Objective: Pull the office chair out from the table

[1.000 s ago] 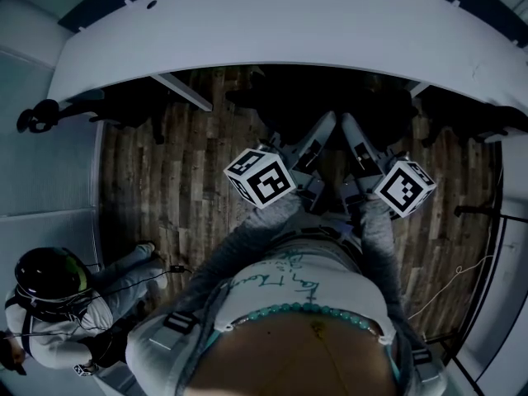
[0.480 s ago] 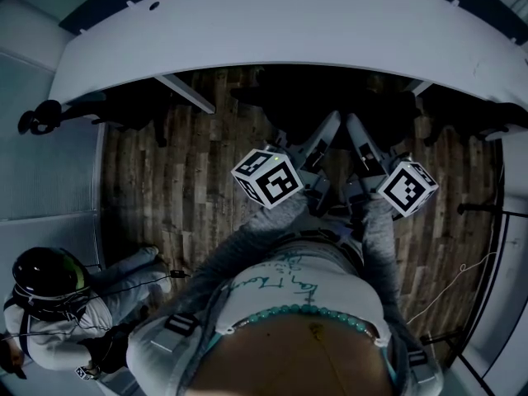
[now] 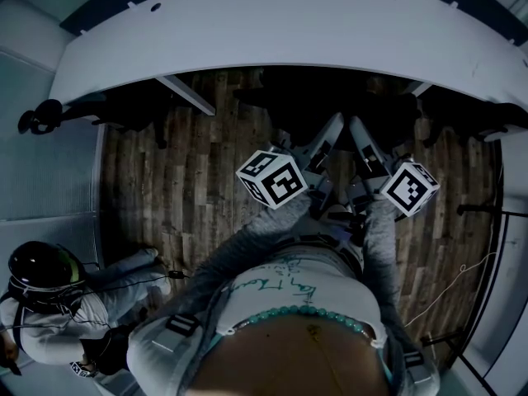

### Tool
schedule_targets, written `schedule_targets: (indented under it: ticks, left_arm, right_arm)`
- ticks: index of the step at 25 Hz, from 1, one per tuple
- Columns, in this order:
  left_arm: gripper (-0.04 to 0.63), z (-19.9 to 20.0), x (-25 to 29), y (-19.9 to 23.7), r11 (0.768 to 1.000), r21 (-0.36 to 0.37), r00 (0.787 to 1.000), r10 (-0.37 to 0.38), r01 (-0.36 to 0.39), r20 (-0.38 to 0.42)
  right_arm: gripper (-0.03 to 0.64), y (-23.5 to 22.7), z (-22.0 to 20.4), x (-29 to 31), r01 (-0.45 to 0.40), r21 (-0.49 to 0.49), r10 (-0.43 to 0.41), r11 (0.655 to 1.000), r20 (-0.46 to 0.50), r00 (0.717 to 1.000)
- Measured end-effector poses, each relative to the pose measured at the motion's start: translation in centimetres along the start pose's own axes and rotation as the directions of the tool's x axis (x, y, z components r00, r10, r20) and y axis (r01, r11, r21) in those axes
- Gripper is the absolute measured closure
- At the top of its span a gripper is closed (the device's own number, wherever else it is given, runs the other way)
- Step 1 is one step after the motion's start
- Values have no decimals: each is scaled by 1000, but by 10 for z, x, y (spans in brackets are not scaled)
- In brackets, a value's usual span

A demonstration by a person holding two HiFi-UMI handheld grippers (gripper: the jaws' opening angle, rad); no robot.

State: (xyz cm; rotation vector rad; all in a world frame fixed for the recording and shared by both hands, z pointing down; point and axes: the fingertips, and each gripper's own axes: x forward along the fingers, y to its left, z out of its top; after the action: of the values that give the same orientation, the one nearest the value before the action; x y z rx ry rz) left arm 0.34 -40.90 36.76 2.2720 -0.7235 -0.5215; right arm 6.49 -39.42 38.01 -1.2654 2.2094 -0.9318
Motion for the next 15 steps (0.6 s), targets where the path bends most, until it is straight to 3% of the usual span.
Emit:
schedule_targets:
  ticks: [15]
  left_arm:
    - [420, 0, 1, 0, 1000, -9, 1000, 7, -7, 6]
  right_arm:
    - [426, -2, 1, 0, 5, 22, -5, 1000, 8, 1000]
